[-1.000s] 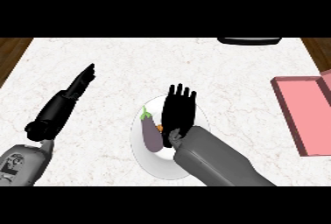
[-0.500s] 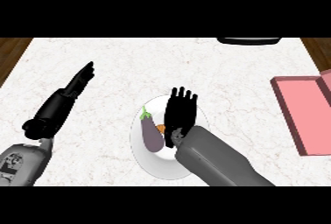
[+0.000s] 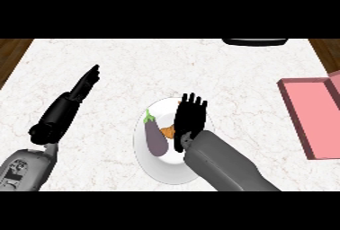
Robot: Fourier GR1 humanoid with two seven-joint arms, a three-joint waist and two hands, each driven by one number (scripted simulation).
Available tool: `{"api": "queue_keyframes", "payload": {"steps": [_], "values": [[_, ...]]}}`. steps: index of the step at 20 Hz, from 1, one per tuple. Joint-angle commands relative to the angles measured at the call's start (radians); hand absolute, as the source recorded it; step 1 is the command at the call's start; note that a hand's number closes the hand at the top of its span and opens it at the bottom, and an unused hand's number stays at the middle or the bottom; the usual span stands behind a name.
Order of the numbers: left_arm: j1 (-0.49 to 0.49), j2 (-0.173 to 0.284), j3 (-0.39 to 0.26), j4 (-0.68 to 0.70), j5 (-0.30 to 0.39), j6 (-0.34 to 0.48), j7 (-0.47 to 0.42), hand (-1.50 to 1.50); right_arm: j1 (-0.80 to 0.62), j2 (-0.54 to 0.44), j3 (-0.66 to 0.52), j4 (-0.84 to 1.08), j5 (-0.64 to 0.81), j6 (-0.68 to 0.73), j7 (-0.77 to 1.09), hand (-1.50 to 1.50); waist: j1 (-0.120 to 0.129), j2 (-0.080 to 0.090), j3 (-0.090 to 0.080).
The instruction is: Pick the croissant from the plate and place it in the cardboard box
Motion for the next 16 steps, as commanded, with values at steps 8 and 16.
{"api": "queue_keyframes", "payload": {"steps": [8,16], "values": [[0.048,-0.030,0.049,-0.012,-0.044,-0.046,-0.022,0.00,-0.005,0.014,0.081,0.062,0.076,-0.087,-0.014,1.50,0.000,0.000,0.000],[-0.016,-0.064,0.071,0.005,-0.047,-0.071,0.025,0.00,-0.103,0.014,0.103,0.118,0.166,-0.126,-0.071,1.50,0.001,0.001,0.000]]}}
